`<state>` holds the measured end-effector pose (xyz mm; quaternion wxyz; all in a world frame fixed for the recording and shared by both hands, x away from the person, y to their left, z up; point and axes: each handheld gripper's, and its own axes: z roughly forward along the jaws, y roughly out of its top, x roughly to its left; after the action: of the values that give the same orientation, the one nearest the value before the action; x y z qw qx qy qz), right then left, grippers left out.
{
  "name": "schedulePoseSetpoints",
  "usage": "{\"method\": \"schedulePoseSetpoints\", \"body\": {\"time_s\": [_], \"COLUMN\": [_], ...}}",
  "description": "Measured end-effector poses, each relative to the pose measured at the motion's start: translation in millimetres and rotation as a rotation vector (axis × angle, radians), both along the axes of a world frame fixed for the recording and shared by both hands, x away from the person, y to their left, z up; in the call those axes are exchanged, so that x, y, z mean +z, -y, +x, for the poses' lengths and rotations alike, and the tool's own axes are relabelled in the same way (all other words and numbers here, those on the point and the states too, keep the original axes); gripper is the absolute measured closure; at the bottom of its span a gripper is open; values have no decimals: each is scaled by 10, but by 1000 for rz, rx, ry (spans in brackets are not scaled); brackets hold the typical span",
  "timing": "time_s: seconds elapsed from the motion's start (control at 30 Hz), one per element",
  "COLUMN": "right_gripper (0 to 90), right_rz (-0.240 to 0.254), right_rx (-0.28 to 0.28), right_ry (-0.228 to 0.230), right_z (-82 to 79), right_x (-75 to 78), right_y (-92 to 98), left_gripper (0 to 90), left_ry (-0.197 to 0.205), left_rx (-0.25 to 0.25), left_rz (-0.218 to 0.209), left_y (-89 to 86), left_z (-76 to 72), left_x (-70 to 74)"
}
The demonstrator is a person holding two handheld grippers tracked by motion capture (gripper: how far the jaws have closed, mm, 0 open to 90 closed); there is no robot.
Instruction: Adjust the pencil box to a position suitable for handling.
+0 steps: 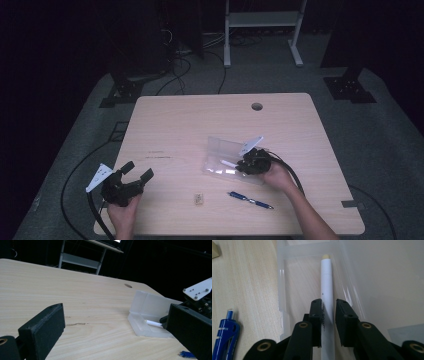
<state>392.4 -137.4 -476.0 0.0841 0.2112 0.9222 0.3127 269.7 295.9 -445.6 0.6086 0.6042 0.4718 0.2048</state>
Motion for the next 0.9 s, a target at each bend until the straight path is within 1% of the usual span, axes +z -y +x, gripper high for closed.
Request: {"method": "schedulePoseSetpoints", "body": {"time_s": [0.13,0.3,0.37,0.5,0.57,0.67,0.8,0.9], "right_gripper": [712,669,654,635,619,585,539,512], "right_rz": [21,44,43,60,75,81,99,105], "right_rx": [-14,-9,-14,-10,-13,-16,-24,-21], "right_ry": [-8,15,27,34,31,16,7,9], "right_z": [-13,-78,-106,-154,-182,-214,-260,-300], "right_x": [22,91,122,171,185,208,239,260], "right_y": [18,43,54,91,115,142,186,206], "left_gripper": [12,11,11,11,11,11,12,12], "left_ry": [0,0,0,-1,-1,-1,-2,-1], "left_rx": [0,-1,-2,-2,-2,-3,-3,-2], "left_rz": [-2,0,2,1,-2,-1,-3,0], "left_y": [-3,6,11,7,6,13,15,17], "left_z": [-2,3,2,-1,2,2,3,1], "left_x": [1,-2,-1,-1,-4,-2,-5,-3]}}
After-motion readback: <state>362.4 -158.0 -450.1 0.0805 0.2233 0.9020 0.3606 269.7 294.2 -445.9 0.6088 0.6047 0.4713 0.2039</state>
